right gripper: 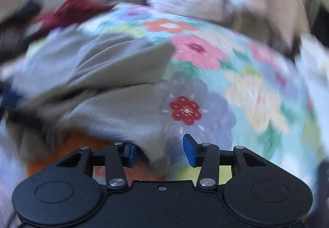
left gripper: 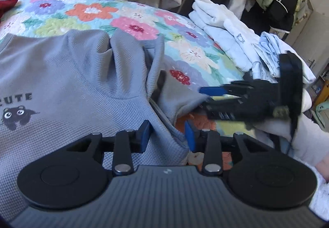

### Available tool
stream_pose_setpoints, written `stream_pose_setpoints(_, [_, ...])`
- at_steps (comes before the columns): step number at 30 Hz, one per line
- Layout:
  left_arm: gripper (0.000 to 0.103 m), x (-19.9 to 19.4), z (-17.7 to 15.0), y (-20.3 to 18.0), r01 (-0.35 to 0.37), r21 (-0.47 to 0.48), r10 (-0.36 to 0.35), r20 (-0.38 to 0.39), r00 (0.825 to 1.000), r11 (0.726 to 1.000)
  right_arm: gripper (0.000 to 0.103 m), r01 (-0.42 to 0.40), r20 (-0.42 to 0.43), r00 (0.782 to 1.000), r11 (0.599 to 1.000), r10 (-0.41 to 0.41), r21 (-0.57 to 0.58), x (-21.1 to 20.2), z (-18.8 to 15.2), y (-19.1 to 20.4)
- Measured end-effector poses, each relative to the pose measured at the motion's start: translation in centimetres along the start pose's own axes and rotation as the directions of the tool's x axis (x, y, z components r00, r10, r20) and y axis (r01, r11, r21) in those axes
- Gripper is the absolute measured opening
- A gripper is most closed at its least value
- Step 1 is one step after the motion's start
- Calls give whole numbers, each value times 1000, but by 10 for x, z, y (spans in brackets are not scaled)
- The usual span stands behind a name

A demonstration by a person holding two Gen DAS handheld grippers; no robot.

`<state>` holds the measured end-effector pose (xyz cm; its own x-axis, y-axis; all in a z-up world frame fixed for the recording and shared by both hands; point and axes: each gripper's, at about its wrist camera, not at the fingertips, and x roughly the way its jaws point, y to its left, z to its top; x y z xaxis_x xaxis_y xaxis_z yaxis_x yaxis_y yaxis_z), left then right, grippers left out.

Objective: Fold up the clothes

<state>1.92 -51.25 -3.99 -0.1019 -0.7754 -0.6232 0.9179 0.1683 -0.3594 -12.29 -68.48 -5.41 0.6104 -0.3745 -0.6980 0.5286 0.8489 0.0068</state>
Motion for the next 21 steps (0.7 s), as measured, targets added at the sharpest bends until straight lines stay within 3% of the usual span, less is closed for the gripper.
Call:
stream_pose_setpoints(1, [35,4,0,0,-12,4,12,-6,1000,1000,50,-37,15,999,998,36,56,4,0,-5])
stream_pose_setpoints(3, [35,-4,2,7,-2,-33,3,15,1000,999,11,-126,55,991,981,119,147,8,1,-11])
stream_pose_setpoints(4, [35,-10,3,11,7,-58,-5,30,1000,998,6,-139,95,987,979,126,148,4,5,-9])
stream_pose_setpoints(6, [35,-22,6,19,26,-106,-20,60,998,994,6,-99,187,979,993,86,60,-11,10,8])
stream_pose_setpoints(8, [35,-34,9,28,47,-153,-33,91,995,987,6,34,282,959,985,15,-170,-33,10,48])
stream_pose_setpoints(9, [35,-40,10,32,58,-176,-40,106,994,983,6,128,341,940,942,-16,-309,-42,5,71])
stream_pose_setpoints(11, [38,-55,13,44,93,-238,-55,161,985,967,6,275,436,900,782,-5,-559,-53,-17,118])
stream_pose_setpoints(13, [40,-67,13,62,137,-317,-62,237,970,939,5,284,417,906,630,70,-723,-48,-37,151])
stream_pose_setpoints(14, [40,-69,12,68,136,-337,-49,253,966,932,6,248,376,921,591,102,-768,-43,-45,162])
stream_pose_setpoints(15, [40,-69,13,72,123,-339,-36,252,967,933,6,194,328,936,587,129,-786,-38,-51,169])
stream_pose_setpoints(17, [40,-61,15,70,106,-304,-41,211,977,947,6,96,252,953,625,166,-775,-31,-54,177])
stream_pose_setpoints(21, [41,-29,23,57,106,-216,-85,102,991,971,8,-54,183,959,770,218,-635,-36,-33,167])
